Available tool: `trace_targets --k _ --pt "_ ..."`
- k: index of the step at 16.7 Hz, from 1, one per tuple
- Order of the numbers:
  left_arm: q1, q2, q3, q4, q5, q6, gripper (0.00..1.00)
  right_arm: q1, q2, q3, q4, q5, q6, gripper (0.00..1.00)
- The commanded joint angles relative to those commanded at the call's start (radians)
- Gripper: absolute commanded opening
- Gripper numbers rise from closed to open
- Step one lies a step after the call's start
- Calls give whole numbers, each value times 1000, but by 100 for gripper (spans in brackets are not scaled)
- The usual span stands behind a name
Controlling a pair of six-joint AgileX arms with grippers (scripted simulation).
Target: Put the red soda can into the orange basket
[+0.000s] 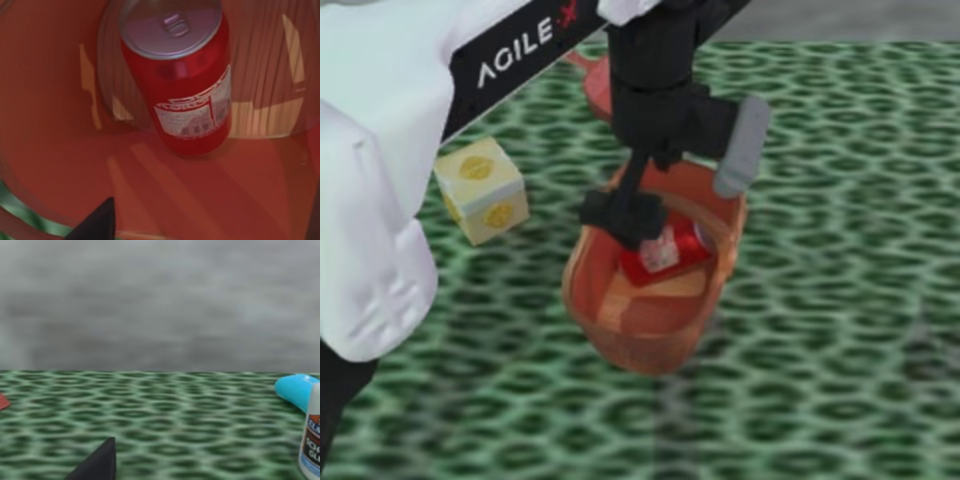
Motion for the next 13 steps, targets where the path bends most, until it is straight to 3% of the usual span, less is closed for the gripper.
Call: trace_targets --k 6,13 --pt "0 -11 -47 36 0 -1 100 0 0 0 0 0 0 100" --pt "0 -11 -47 36 0 -1 47 0 0 0 0 0 0 100"
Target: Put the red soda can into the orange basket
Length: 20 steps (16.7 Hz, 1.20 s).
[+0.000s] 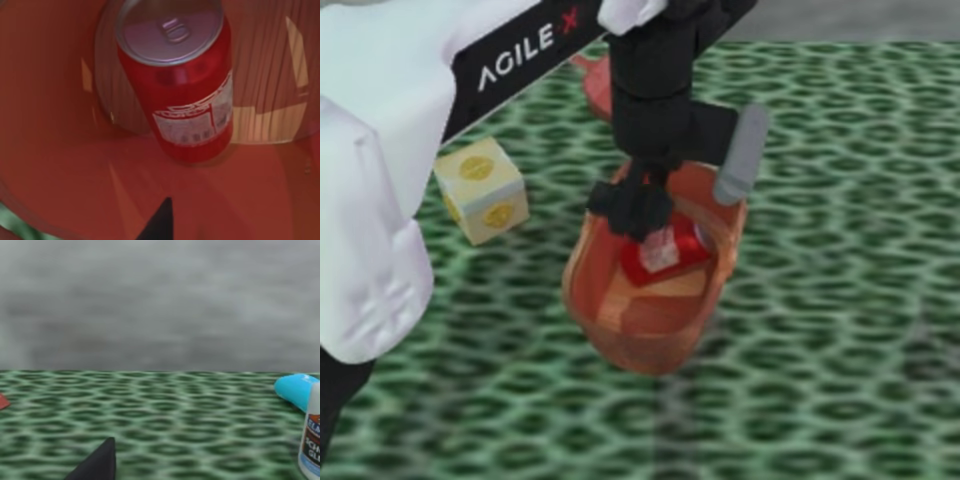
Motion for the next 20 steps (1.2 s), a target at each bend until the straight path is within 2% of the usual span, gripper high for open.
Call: trace_targets --k 6,20 --pt "0 0 0 0 0 0 2 0 0 0 0 0 0 100" --pt "0 0 0 0 0 0 0 0 0 0 0 0 0 100"
